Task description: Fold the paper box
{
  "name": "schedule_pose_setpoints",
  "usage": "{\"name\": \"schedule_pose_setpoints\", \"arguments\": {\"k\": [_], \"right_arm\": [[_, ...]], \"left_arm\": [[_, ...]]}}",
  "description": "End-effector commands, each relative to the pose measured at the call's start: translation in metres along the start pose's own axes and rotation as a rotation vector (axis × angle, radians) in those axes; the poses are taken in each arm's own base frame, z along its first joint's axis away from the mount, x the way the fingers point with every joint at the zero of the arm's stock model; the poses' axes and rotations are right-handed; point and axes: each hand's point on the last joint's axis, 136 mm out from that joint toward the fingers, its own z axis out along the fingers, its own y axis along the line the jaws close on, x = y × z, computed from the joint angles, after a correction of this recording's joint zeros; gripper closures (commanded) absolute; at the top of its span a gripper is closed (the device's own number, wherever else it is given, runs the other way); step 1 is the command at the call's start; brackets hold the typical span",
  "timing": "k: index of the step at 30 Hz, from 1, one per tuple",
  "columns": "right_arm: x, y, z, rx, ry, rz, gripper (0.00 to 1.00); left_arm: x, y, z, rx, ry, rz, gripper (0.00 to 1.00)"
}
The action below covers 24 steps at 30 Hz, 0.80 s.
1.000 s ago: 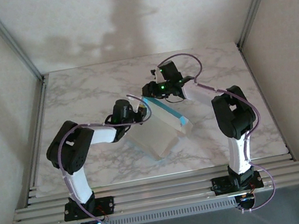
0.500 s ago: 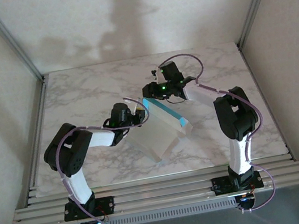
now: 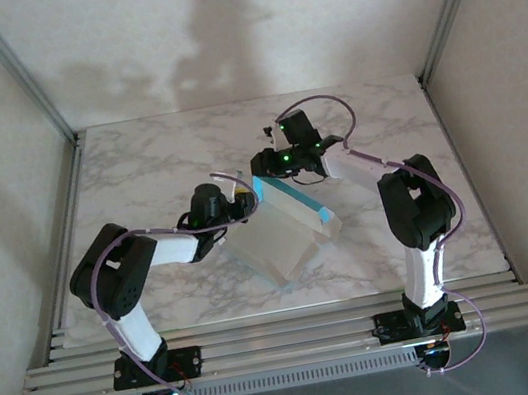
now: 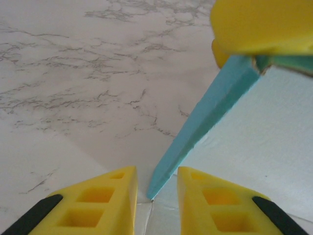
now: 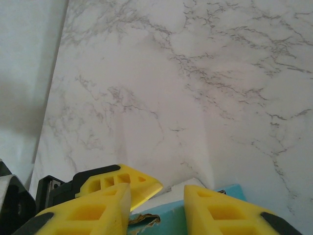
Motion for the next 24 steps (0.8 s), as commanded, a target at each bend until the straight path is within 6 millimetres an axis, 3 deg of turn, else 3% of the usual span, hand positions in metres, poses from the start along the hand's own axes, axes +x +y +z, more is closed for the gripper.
{"name": "schedule_pose_setpoints", "arguments": {"k": [1, 17, 24], "right_arm": [[0.006, -0.001, 0.008, 0.051, 0.019, -0.039, 0.68], [0.013, 0.003, 0.012, 0.07, 0.024, -0.056, 0.75], [0.014, 0.007, 0.012, 0.052, 0.029, -0.043, 0.76]], "left_arm": [[-0.011, -0.006, -0.003, 0.042, -0.043, -0.033, 0.72], [-0.003, -0.007, 0.02, 0.073, -0.035, -0.039, 0.69], [-0.001, -0.003, 0.029, 0.061, -0.039, -0.051, 0.73]]}}
